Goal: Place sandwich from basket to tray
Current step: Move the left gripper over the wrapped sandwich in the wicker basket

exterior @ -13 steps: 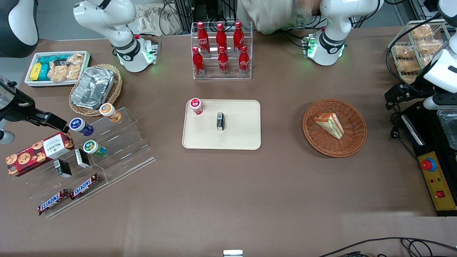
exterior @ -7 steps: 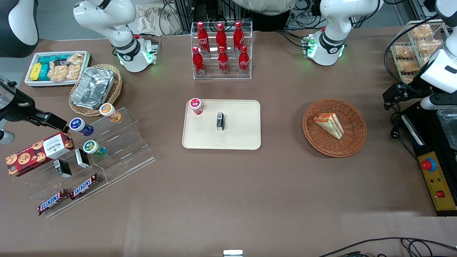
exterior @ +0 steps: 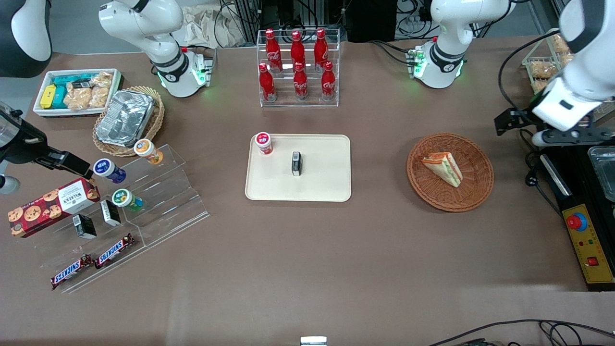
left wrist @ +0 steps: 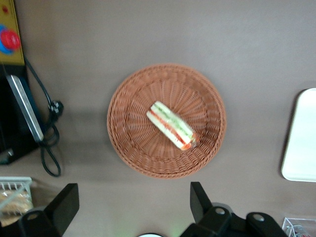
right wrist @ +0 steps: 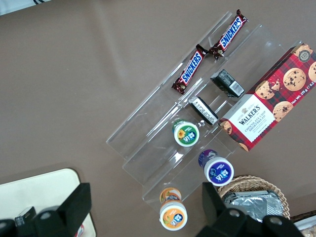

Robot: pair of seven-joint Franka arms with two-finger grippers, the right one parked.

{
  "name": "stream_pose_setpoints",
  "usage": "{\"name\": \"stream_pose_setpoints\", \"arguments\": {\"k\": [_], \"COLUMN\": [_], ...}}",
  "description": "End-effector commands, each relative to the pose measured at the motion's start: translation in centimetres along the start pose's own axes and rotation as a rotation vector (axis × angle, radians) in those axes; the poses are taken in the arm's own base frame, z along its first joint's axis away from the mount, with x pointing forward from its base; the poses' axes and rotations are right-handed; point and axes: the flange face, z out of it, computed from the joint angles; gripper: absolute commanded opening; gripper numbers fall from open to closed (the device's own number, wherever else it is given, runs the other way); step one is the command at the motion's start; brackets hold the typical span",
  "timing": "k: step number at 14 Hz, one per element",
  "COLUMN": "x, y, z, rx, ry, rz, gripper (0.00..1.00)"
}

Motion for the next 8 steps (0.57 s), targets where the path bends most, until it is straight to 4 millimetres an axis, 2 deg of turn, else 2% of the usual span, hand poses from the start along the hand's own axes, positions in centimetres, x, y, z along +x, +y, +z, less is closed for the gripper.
{"name": "stream_pose_setpoints", "arguments": {"k": [1, 4, 8], "x": [-3.0, -3.8, -4.6], "y": [0.3, 2.7, 4.7], "z": [3.8, 7.8, 14.6], "rx": [0.015, 0.041, 0.026], "ry": [0.031, 0.016, 0.062], "rz": [-0.153, -0.222, -0.405], "gripper": [1.0, 1.0, 1.0]}}
